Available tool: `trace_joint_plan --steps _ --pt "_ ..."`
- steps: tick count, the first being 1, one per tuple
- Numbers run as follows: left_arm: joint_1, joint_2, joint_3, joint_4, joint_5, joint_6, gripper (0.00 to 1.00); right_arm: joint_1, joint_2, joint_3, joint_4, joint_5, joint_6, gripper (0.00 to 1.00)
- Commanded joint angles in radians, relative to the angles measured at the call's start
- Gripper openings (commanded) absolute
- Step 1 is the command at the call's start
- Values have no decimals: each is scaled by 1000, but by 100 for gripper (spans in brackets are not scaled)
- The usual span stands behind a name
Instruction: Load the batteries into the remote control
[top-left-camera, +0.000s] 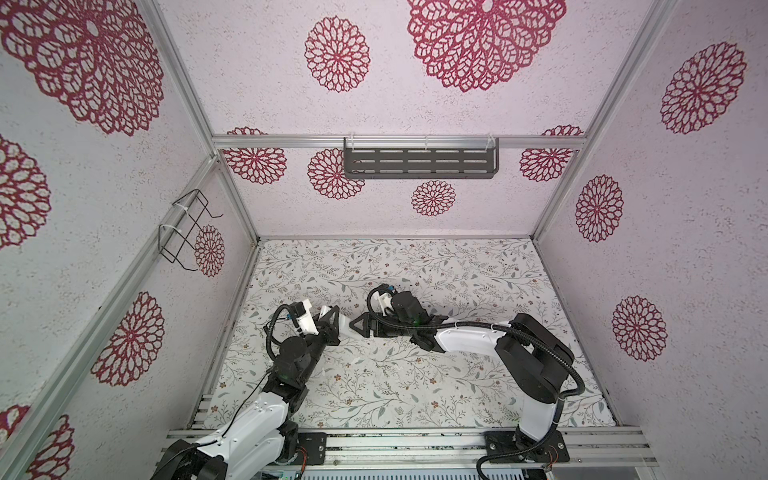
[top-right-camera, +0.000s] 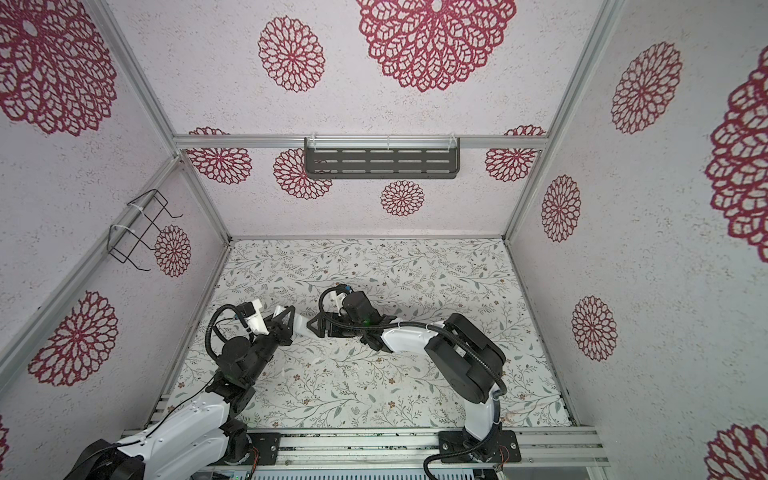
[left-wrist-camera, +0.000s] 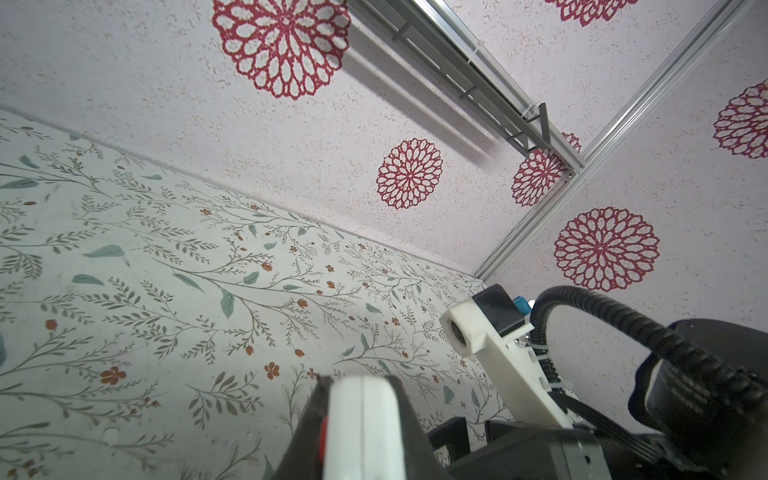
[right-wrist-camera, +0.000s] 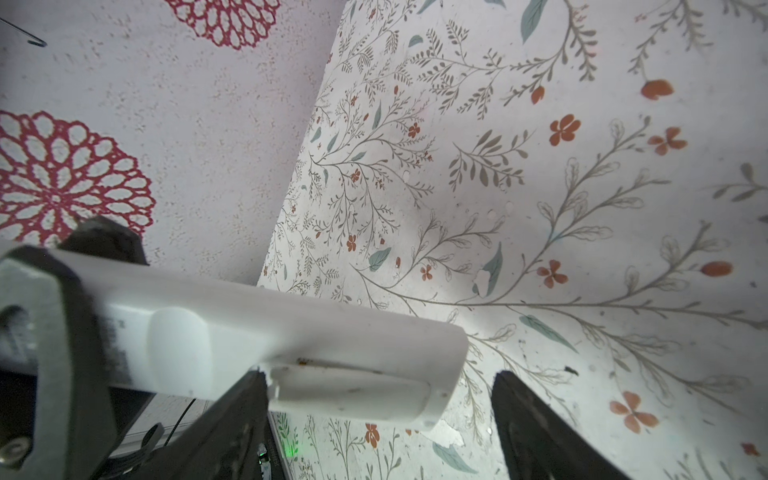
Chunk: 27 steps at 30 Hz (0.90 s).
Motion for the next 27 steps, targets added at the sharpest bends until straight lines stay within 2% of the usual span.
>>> trace_joint_plan --steps 1,16,27 --pt "7 -7 21 115 9 -20 0 -22 -21 10 -63 58 -44 88" --pt "25 13 27 116 37 -32 0 -23 -124 -49 -34 78 -126 92" --pt "36 38 38 157 94 -56 0 -25 -79 7 -46 20 -154 93"
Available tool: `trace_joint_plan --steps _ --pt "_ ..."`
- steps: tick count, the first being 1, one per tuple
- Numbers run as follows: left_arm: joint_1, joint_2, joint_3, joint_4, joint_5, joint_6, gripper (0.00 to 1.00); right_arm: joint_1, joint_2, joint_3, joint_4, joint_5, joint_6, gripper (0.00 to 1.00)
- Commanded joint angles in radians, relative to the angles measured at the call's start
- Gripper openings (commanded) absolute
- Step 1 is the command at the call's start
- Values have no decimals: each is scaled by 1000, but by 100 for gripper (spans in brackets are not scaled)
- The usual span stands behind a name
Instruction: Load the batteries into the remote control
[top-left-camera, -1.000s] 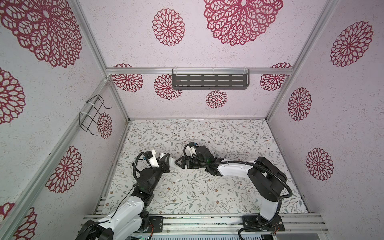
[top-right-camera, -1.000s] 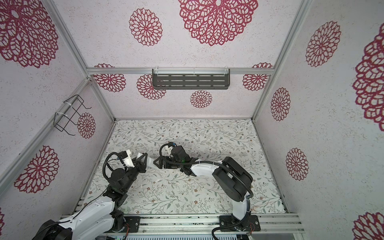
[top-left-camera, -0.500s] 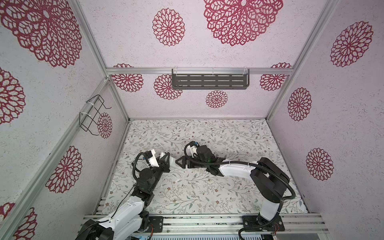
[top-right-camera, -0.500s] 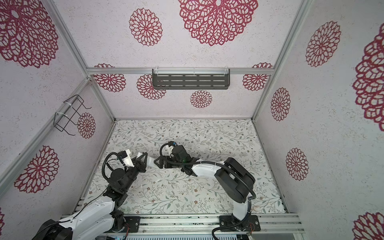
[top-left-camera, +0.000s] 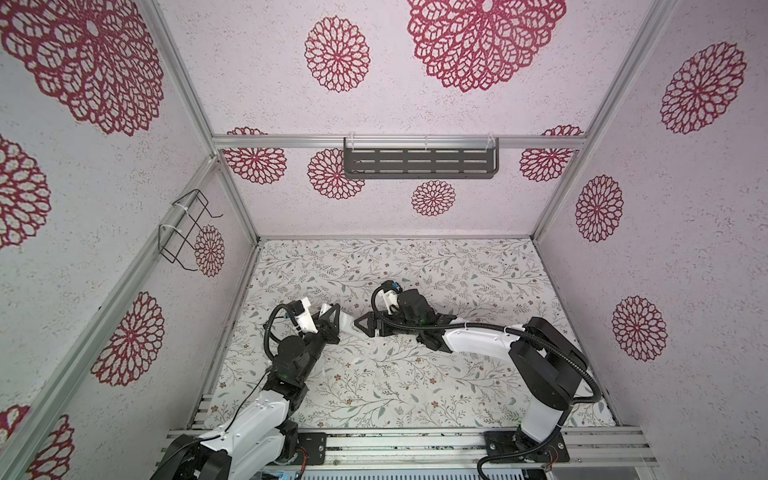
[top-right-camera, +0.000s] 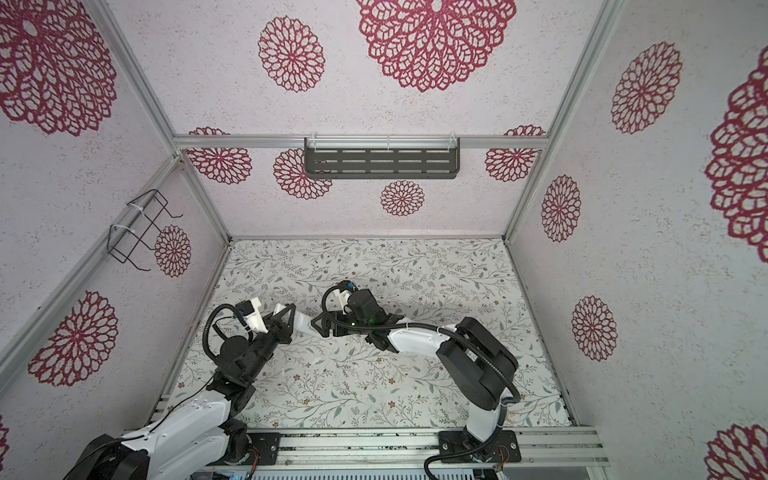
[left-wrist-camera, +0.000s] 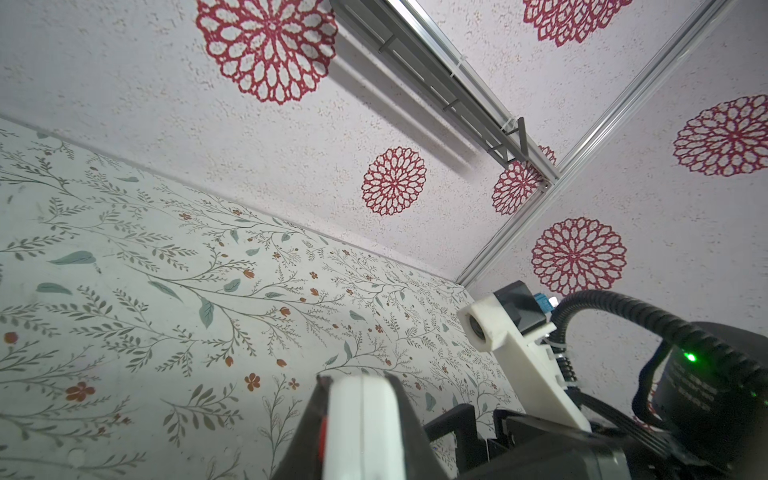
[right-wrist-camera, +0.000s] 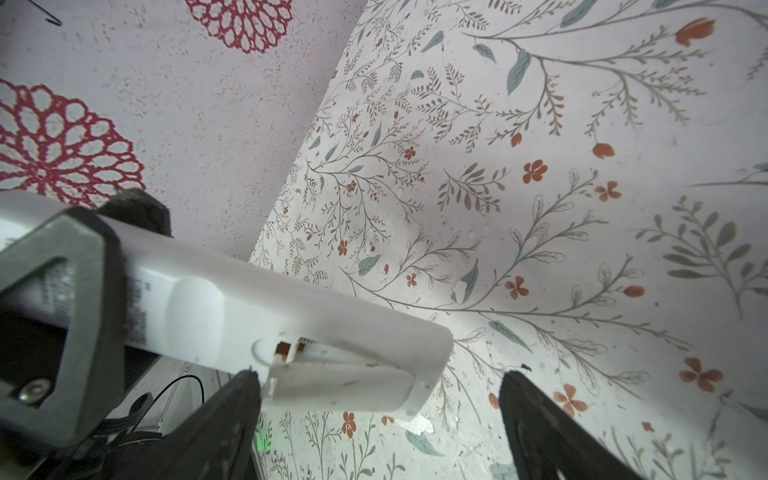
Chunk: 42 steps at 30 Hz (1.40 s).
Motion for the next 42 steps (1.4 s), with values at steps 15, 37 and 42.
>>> trace_joint_plan --steps 15,37,42 --pt "28 87 27 165 69 -46 0 -9 -31 41 51 -38 -43 95" --pt "191 47 219 -168 570 -137 0 -27 -350 -209 16 -118 -842 91" --pt "193 65 245 -164 640 -168 0 7 -326 -185 14 -33 -890 88"
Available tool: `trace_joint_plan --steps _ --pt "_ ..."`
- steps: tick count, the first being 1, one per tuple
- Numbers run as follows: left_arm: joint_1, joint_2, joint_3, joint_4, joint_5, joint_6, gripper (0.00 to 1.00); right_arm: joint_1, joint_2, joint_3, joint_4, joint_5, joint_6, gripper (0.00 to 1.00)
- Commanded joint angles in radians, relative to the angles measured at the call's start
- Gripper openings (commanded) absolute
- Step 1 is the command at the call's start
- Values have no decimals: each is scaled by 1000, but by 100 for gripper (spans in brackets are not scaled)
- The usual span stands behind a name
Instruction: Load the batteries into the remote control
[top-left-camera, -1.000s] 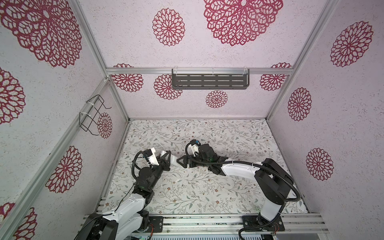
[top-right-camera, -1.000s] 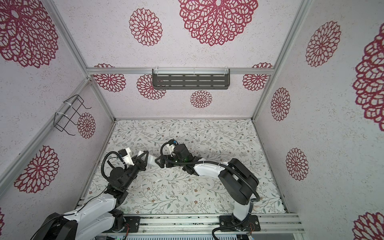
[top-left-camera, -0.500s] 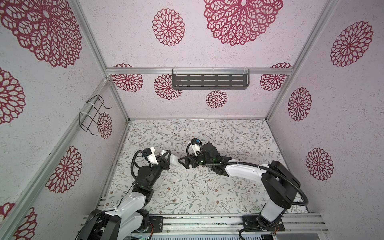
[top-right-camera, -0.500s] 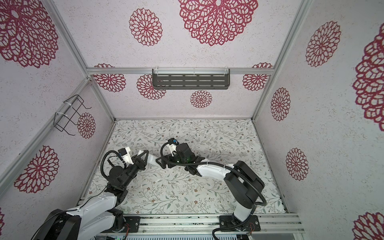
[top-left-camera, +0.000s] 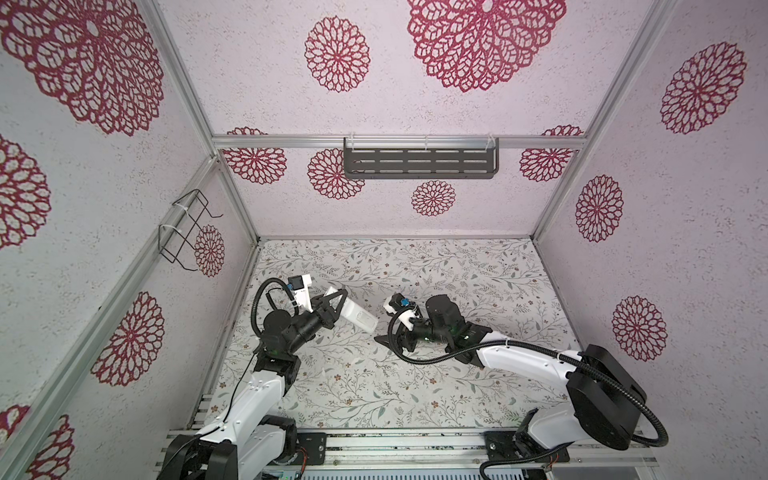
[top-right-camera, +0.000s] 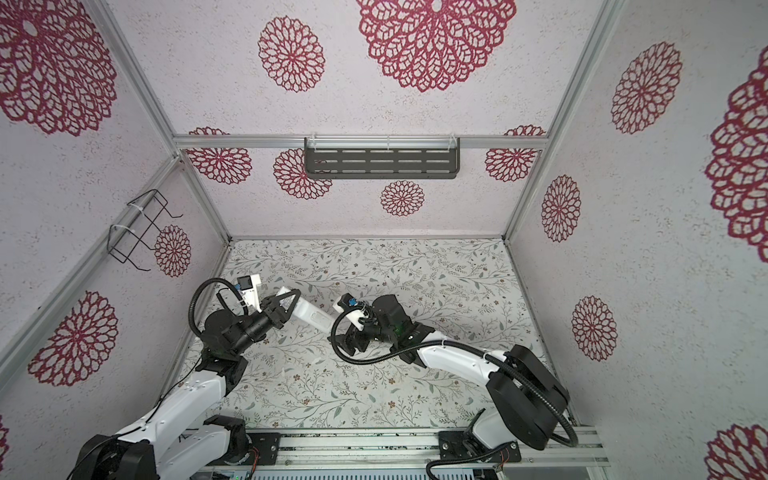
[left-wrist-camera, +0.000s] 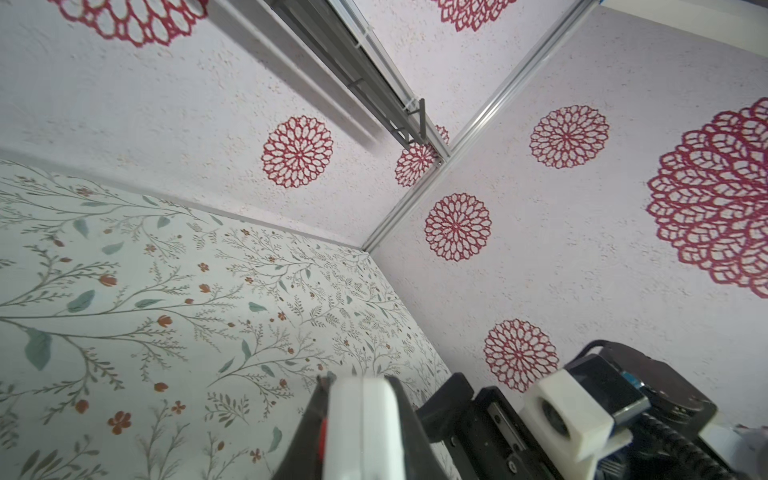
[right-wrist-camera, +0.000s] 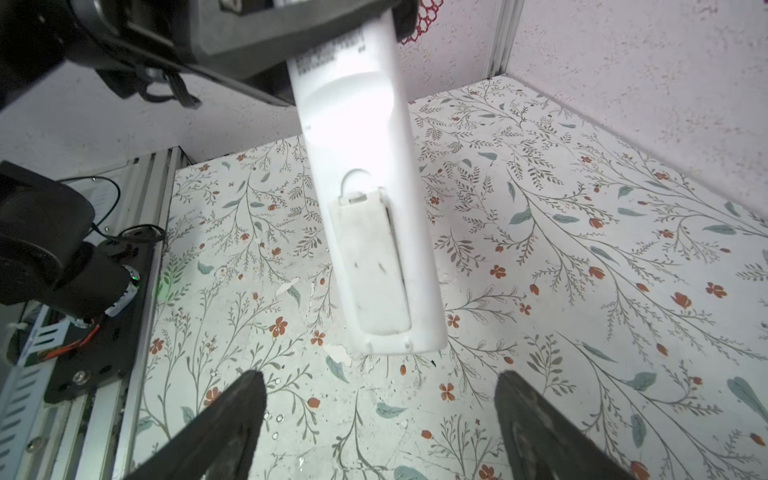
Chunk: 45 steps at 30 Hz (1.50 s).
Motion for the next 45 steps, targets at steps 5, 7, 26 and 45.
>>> trace_joint_plan --steps 5,7,26,45 --pt "7 -4 17 -37 84 -11 0 61 7 36 85 111 -93 84" --pt "7 -4 18 -39 84 -8 0 73 20 52 83 134 -93 80" --pt "7 -28 14 -65 58 11 0 125 117 132 105 215 -60 60" --pt "7 -29 11 -80 45 25 0 136 145 159 110 252 -42 45"
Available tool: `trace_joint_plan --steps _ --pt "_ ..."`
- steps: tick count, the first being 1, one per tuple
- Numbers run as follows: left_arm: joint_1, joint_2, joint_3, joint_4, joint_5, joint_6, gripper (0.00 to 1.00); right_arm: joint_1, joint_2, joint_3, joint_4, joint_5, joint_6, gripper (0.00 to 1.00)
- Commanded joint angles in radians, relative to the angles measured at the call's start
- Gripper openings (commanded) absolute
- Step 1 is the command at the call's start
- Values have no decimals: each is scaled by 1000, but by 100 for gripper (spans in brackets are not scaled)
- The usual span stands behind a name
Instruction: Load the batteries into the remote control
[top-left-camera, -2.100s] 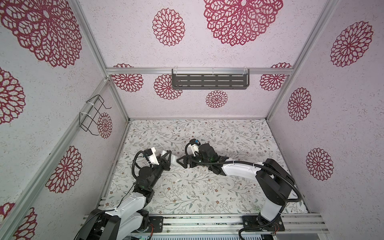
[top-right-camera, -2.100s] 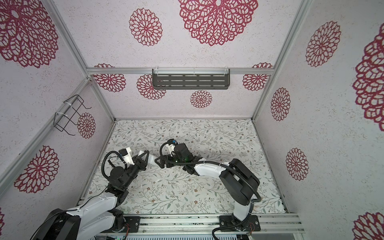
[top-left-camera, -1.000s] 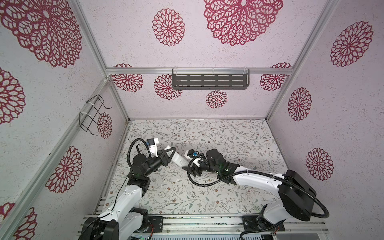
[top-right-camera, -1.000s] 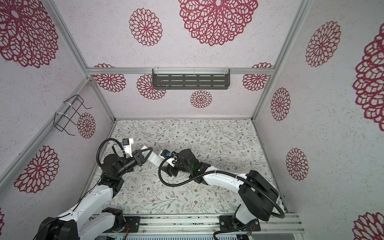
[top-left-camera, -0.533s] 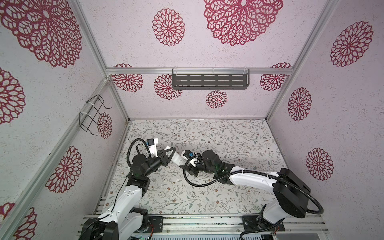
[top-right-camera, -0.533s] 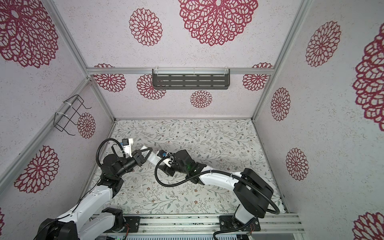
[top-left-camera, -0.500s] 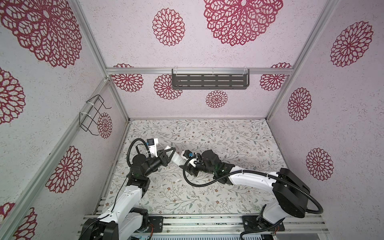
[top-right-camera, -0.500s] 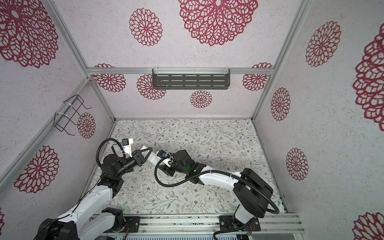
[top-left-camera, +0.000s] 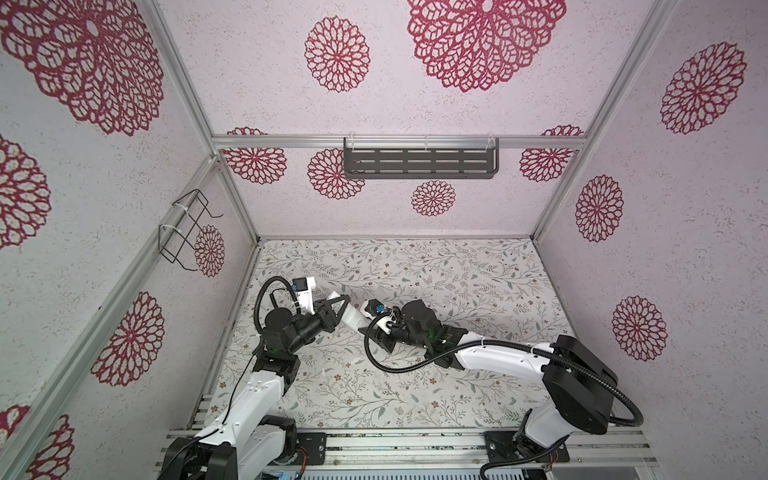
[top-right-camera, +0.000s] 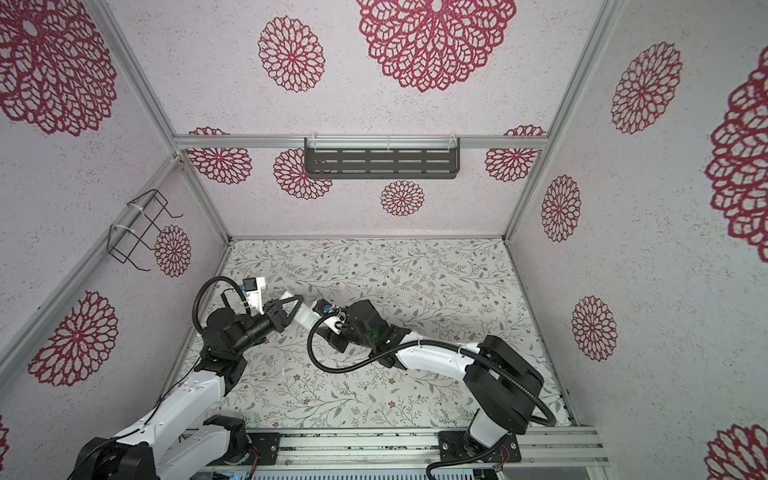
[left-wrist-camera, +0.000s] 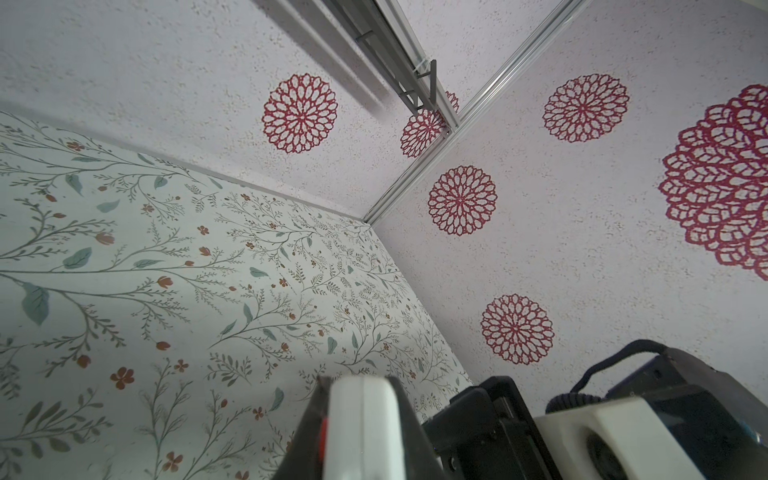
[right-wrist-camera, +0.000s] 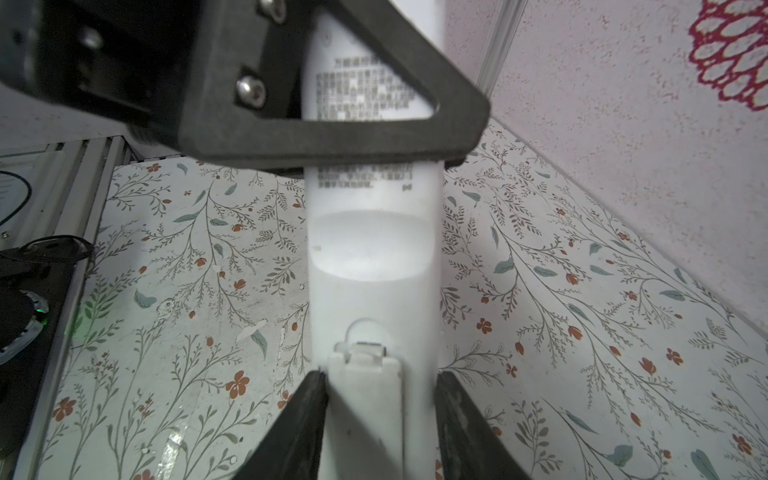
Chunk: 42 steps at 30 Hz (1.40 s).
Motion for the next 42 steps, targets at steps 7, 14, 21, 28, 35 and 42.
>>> trace_joint_plan --steps 7,14,21,28,35,42 --pt "1 -25 7 21 13 -3 0 9 27 73 22 31 10 46" --pt "1 -27 7 21 12 -3 0 15 41 90 14 42 7 41" --pt "1 -25 7 21 5 -2 0 17 39 95 0 51 4 35" --pt "1 -41 10 -23 -21 18 0 18 27 84 16 46 14 30" --pt "2 -57 7 -55 -49 34 0 18 12 69 41 31 25 26" --pt "2 -55 7 -85 -83 50 0 15 -11 47 64 33 43 25"
